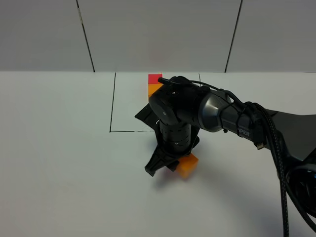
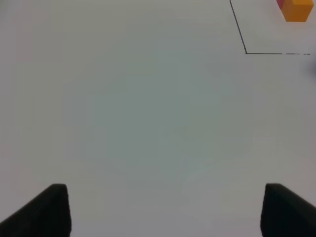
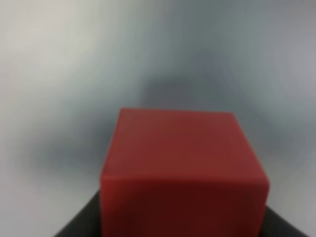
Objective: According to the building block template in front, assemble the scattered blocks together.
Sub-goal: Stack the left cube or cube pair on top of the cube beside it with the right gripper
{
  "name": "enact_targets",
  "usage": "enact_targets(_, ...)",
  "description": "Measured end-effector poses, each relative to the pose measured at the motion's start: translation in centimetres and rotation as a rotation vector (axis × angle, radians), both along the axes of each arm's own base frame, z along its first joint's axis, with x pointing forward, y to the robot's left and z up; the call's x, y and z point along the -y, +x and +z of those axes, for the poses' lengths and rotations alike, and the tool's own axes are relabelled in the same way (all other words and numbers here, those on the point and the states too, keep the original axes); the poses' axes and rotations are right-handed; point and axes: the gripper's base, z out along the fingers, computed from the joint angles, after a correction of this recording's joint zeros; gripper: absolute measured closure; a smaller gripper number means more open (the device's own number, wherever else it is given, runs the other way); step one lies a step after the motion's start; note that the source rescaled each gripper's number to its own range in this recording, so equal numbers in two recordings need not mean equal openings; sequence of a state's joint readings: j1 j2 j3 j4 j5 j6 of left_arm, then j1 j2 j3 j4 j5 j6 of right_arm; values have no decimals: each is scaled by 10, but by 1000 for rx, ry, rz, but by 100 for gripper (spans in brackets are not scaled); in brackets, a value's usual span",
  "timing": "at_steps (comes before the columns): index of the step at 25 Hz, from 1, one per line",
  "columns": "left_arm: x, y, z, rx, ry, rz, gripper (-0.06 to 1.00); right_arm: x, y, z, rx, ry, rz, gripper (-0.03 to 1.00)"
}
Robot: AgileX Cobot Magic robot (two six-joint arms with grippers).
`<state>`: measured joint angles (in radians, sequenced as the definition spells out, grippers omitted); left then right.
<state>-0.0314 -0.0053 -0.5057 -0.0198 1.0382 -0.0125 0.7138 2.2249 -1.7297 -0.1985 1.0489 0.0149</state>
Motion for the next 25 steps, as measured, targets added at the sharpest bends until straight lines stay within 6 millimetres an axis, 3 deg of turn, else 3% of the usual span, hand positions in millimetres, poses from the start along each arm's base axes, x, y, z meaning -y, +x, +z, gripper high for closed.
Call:
enact_targets(7,0,0,0,0,0,0,30,-9,2,4,-31,112,-293,94)
enact_targets(16,0,0,0,0,0,0,30,-28,4,-37,-180,176,-478,94)
enact_targets(25,0,0,0,0,0,0,30,-36,16,-30,-141,220,-613,94)
